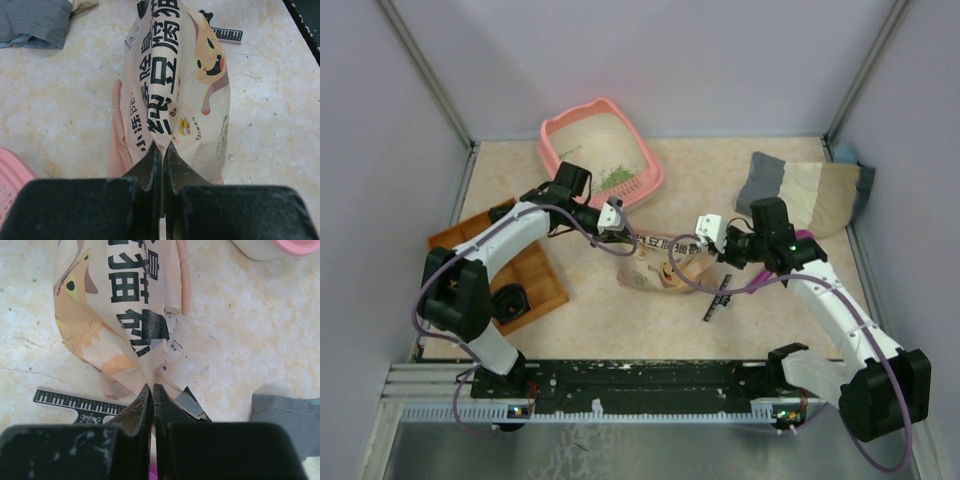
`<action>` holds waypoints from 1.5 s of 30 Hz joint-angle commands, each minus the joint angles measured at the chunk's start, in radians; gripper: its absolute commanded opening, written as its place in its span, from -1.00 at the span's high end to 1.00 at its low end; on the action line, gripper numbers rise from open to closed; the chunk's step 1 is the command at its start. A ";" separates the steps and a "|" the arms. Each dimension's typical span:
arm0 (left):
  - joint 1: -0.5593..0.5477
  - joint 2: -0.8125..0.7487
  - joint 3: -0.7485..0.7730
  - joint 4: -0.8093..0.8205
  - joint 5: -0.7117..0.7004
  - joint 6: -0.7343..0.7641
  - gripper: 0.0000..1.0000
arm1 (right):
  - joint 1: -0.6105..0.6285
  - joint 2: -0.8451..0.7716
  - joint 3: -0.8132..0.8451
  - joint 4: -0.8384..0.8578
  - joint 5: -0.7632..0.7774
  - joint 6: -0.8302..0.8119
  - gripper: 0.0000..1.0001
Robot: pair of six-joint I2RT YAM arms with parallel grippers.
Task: Fill the litter box with clean litter
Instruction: Close the cat litter bag at the center of the board.
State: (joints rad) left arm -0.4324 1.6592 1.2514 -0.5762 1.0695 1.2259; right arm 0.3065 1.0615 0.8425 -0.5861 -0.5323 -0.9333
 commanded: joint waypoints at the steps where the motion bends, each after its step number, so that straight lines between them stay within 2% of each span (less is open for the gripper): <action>1: 0.029 -0.127 -0.024 0.132 0.001 -0.062 1.00 | -0.010 -0.030 0.081 -0.032 -0.022 0.063 0.88; 4: 0.028 -0.172 -0.079 0.217 0.029 -0.080 1.00 | -0.009 -0.033 0.092 -0.024 -0.152 0.122 0.22; 5: 0.028 -0.185 -0.098 0.246 0.034 -0.088 1.00 | -0.009 -0.035 0.089 -0.001 -0.197 0.151 0.13; 10: 0.027 -0.211 -0.154 0.310 0.051 -0.108 1.00 | 0.009 -0.016 0.083 0.168 -0.311 0.360 0.04; 12: 0.027 -0.212 -0.162 0.316 0.059 -0.106 1.00 | 0.050 0.017 0.092 0.182 -0.314 0.344 0.02; 16: 0.024 -0.227 -0.183 0.354 0.065 -0.122 1.00 | 0.088 0.084 0.105 0.238 -0.301 0.327 -0.18; 24: 0.025 -0.284 -0.268 0.574 0.070 -0.219 1.00 | 0.104 0.267 0.163 0.232 -0.348 0.251 -0.20; 26: 0.026 -0.300 -0.304 0.667 0.063 -0.269 1.00 | 0.105 0.292 0.176 0.229 -0.356 0.230 -0.09; 27: 0.026 -0.307 -0.320 0.717 0.059 -0.305 1.00 | 0.106 0.302 0.196 0.199 -0.359 0.200 0.12; 28: 0.026 -0.312 -0.334 0.756 0.049 -0.328 1.00 | 0.107 0.310 0.224 0.158 -0.361 0.163 0.70; 29: 0.027 -0.321 -0.344 0.788 0.035 -0.346 1.00 | 0.108 0.308 0.246 0.129 -0.347 0.142 1.00; 33: 0.049 -0.352 -0.363 0.845 -0.035 -0.440 1.00 | 0.113 0.209 0.263 0.172 -0.307 0.139 1.00; 34: 0.064 -0.359 -0.359 0.848 -0.020 -0.476 0.90 | 0.115 0.182 0.250 0.214 -0.302 0.159 1.00; 38: 0.075 -0.382 -0.364 0.836 0.059 -0.566 0.06 | 0.126 0.162 0.224 0.215 -0.305 0.083 1.00; 39: 0.076 -0.378 -0.360 0.824 0.080 -0.577 -0.06 | 0.135 0.162 0.217 0.220 -0.303 0.077 1.00; 42: 0.072 -0.349 -0.313 0.733 0.107 -0.578 -0.15 | 0.149 0.157 0.208 0.238 -0.287 0.075 1.00; 45: 0.055 -0.302 -0.234 0.552 0.117 -0.484 -0.20 | 0.152 0.158 0.219 0.234 -0.273 0.074 1.00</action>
State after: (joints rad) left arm -0.3603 1.3094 0.9283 0.1413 1.1179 0.6945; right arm 0.4393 1.2751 1.0275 -0.4477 -0.7723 -0.8242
